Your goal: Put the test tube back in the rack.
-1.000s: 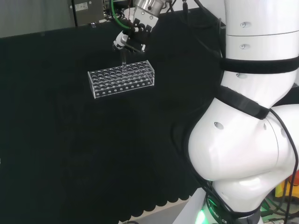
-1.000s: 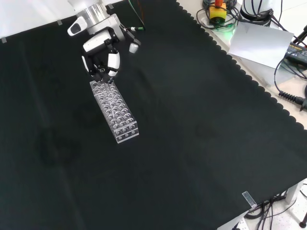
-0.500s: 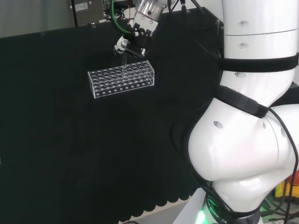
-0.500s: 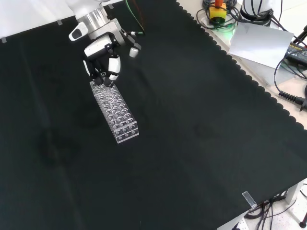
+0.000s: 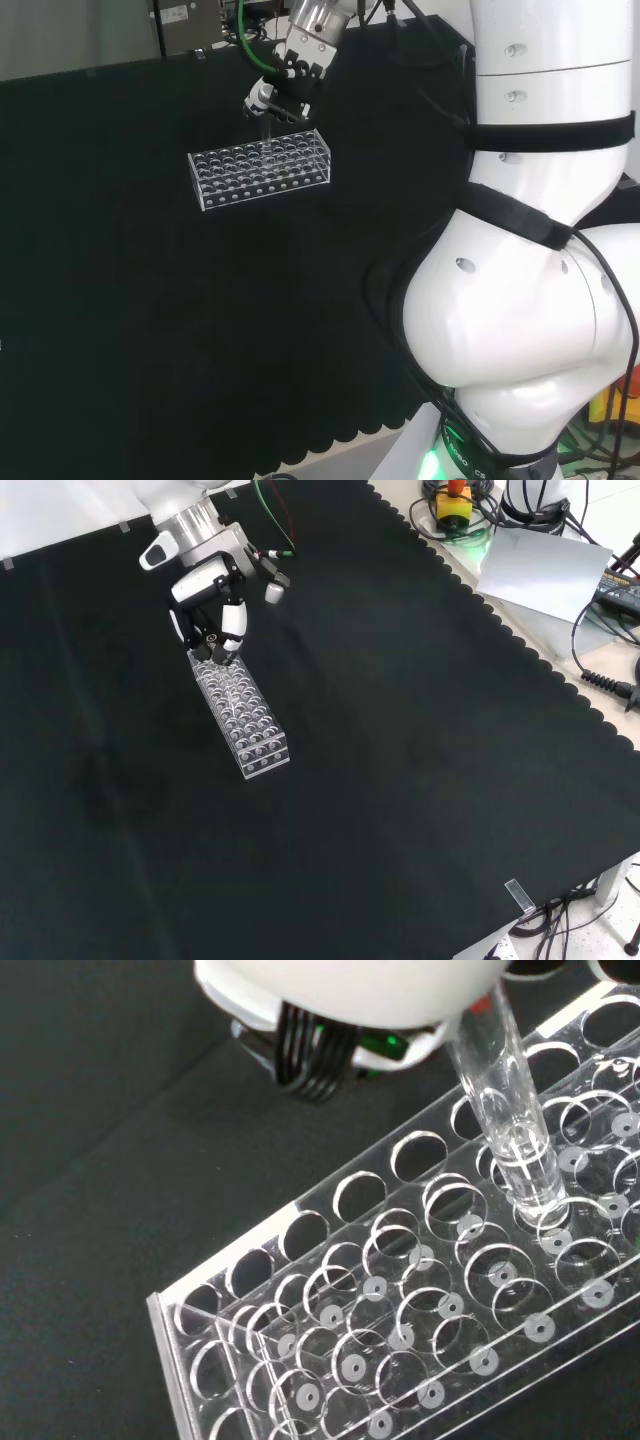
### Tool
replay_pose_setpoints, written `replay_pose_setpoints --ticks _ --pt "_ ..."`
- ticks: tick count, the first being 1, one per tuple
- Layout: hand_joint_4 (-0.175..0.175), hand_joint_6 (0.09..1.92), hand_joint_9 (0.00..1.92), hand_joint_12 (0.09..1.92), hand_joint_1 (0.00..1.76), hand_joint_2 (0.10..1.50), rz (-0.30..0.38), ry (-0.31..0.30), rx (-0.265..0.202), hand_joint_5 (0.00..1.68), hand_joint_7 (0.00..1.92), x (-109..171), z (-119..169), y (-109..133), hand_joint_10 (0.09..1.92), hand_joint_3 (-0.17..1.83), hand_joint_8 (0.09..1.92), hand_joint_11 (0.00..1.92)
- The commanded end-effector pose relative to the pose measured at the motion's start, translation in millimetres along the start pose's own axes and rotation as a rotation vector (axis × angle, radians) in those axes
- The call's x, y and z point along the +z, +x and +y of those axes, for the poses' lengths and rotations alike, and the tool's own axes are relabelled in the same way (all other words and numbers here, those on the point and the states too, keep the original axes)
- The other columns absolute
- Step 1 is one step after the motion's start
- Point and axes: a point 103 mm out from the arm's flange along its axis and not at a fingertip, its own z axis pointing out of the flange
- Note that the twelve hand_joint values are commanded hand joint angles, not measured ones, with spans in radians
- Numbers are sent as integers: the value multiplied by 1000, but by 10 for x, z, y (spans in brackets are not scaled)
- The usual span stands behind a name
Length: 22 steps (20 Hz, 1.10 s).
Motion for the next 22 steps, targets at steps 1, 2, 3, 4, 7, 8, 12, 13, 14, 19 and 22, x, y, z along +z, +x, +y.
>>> replay_pose_setpoints --ticks 1,2,3,4,7,8,12,13,14,19,22 --pt "-175 421 1703 842 1231 654 -7 7 13 1388 1821 91 55 -72 380 598 355 1332" --pt "-175 421 1703 842 1231 654 -8 6 14 1388 1821 101 59 -83 380 598 355 1332" --pt "-175 421 1703 842 1231 654 -7 8 14 1388 1821 91 54 -83 380 598 355 1332" --pt "-175 421 1703 842 1231 654 -7 10 15 1388 1821 90 53 -84 380 598 355 1332" --pt "-175 421 1703 842 1231 654 -5 17 16 1388 1821 101 54 -92 381 598 355 1332" --pt "-175 421 1703 842 1231 654 -4 19 17 1388 1821 106 54 -95 381 598 355 1332" --pt "-175 422 1703 842 1231 654 -6 27 16 1388 1821 204 51 -132 381 598 354 1332" --pt "-175 422 1703 842 1231 654 -8 31 17 1388 1821 250 52 -141 381 598 354 1332" --pt "-175 422 1703 842 1231 654 -8 35 17 1388 1821 285 51 -147 381 598 354 1332" --pt "-175 422 1703 842 1231 655 -8 54 18 1388 1821 382 32 -152 381 598 354 1332" --pt "-175 422 1703 842 1231 655 -6 57 15 1388 1820 400 21 -147 381 598 354 1332"
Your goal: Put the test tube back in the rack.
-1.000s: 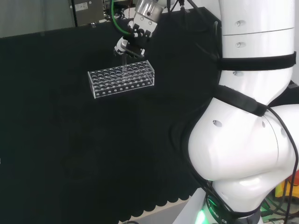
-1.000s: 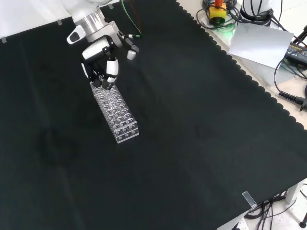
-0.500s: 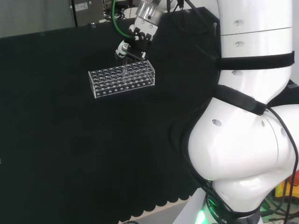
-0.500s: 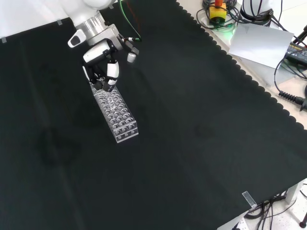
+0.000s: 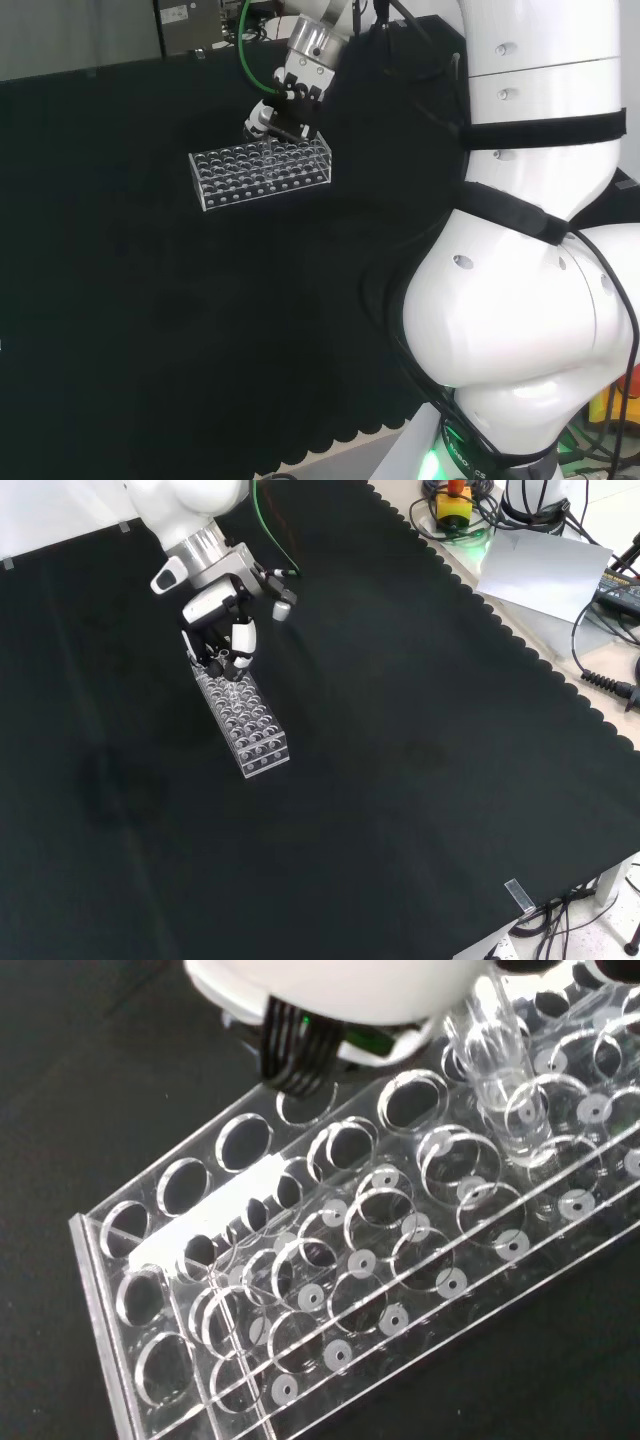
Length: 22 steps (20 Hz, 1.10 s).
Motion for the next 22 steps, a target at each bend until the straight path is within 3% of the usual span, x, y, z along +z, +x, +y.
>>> replay_pose_setpoints --ticks 1,3,5,8,10,12,17,22 --pt "-175 422 1703 842 1231 655 12 9 -9 1388 1820 35 -18 9 381 597 353 1332" --pt "-175 431 1691 864 1230 671 53 34 -24 1377 1809 16 -17 1 384 574 351 1321" --pt "-175 486 1597 1053 1219 742 91 87 -37 1326 1735 -1 -9 -3 414 466 339 1182" --pt "-77 601 1121 1351 1122 640 104 101 -49 904 1170 -38 -7 16 703 590 634 755" --pt "-43 667 897 1422 1081 590 116 94 -61 743 879 -72 -21 36 826 663 826 614" --pt "-25 693 767 1448 1053 571 123 89 -72 653 710 -108 -44 50 869 682 903 533" --pt "-9 689 666 1455 1025 564 146 70 -103 578 567 -297 -171 117 880 678 917 485" --pt "-6 681 648 1457 1018 565 159 28 -166 567 546 -704 -396 294 884 670 916 479"
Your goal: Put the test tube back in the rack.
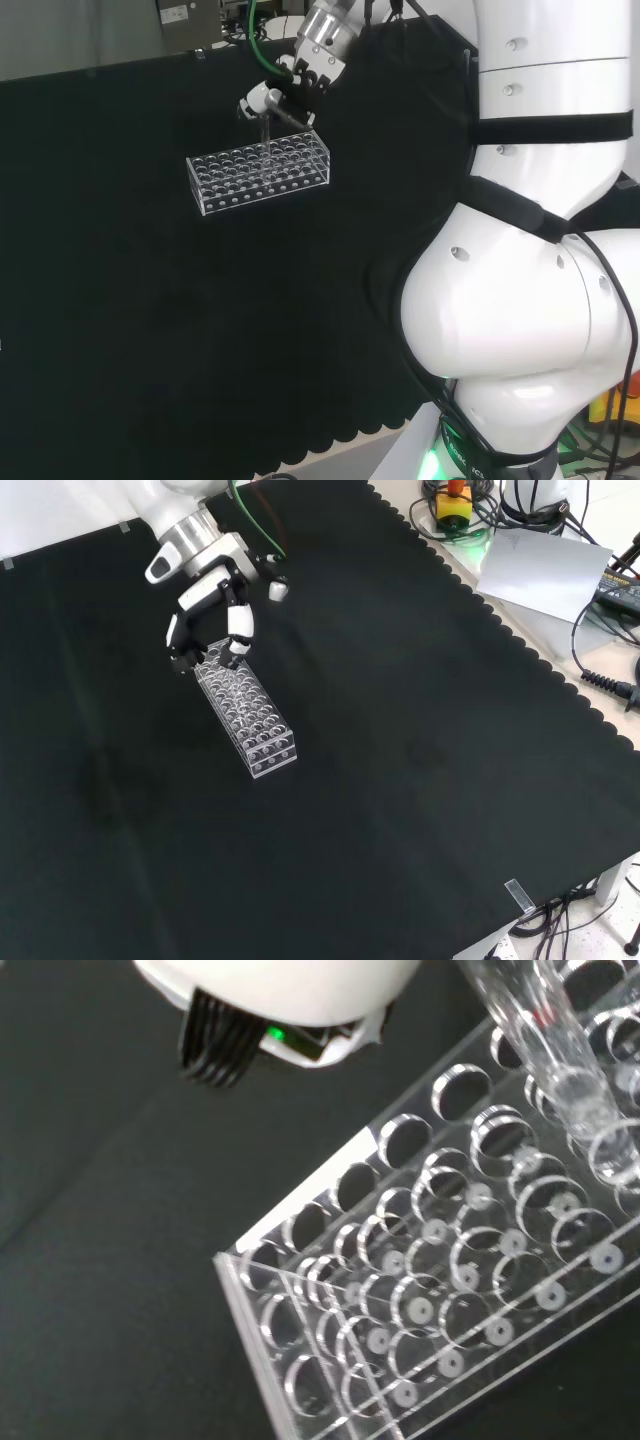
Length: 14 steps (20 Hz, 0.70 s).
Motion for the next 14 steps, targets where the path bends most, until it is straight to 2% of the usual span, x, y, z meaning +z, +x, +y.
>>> replay_pose_setpoints --ticks 1,4,14 --pt "-5 678 645 1457 1018 565 20 -39 -91 561 542 -449 -333 323 885 668 916 479" --pt "-3 667 634 1457 1016 567 5 -60 -133 542 532 -677 -500 498 885 663 915 476" --pt "0 643 614 1468 1013 579 -76 -127 -230 530 505 -1300 -1095 1042 899 632 922 454"
